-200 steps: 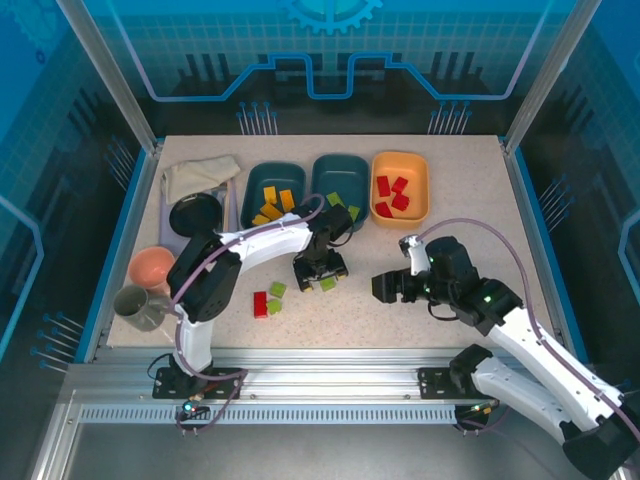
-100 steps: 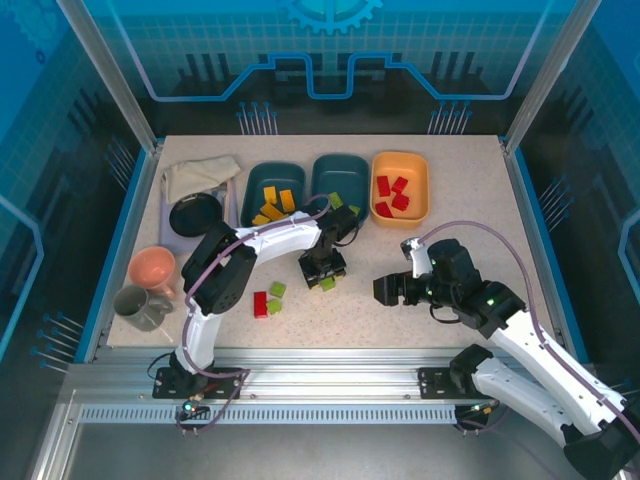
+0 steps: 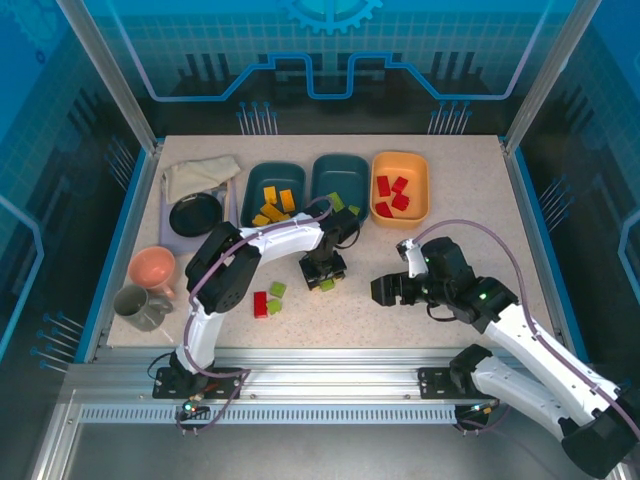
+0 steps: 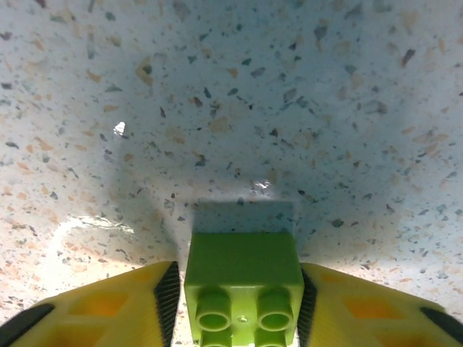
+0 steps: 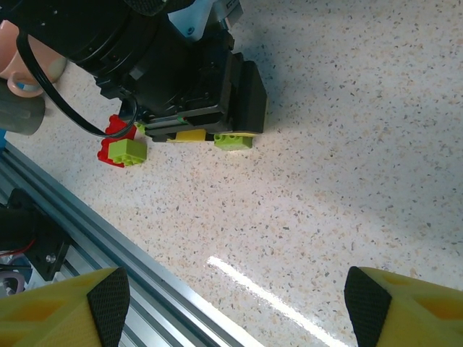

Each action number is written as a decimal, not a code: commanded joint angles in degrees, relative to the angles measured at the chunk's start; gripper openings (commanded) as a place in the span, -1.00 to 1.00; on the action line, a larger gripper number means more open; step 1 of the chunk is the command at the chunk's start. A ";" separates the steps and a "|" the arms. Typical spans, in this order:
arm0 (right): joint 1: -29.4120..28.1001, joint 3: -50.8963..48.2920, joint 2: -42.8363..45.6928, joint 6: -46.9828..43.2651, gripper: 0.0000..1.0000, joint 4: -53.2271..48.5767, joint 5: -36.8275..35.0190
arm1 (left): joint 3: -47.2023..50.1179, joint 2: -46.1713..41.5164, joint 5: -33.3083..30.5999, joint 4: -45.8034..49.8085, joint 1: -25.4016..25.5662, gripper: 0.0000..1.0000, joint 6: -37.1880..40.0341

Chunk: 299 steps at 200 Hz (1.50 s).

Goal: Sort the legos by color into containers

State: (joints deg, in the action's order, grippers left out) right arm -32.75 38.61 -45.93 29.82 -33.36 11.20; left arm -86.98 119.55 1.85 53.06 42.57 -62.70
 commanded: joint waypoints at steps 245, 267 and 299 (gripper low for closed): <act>13.02 18.49 -25.06 15.06 0.62 28.28 7.72 | -59.97 30.83 -5.17 -9.69 -17.69 -0.29 13.03; 13.58 18.08 -24.90 15.12 0.61 28.09 7.89 | -61.47 33.39 -4.54 -9.99 -17.69 -0.20 12.33; 14.58 17.51 -24.55 14.90 0.61 27.56 8.63 | -61.47 34.44 -4.25 -9.47 -17.69 0.03 11.28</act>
State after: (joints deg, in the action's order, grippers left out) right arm -19.53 56.34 -70.91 44.18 -6.76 18.41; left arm -145.91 152.77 -2.35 44.21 25.06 -50.37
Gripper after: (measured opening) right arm 0.807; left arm 0.472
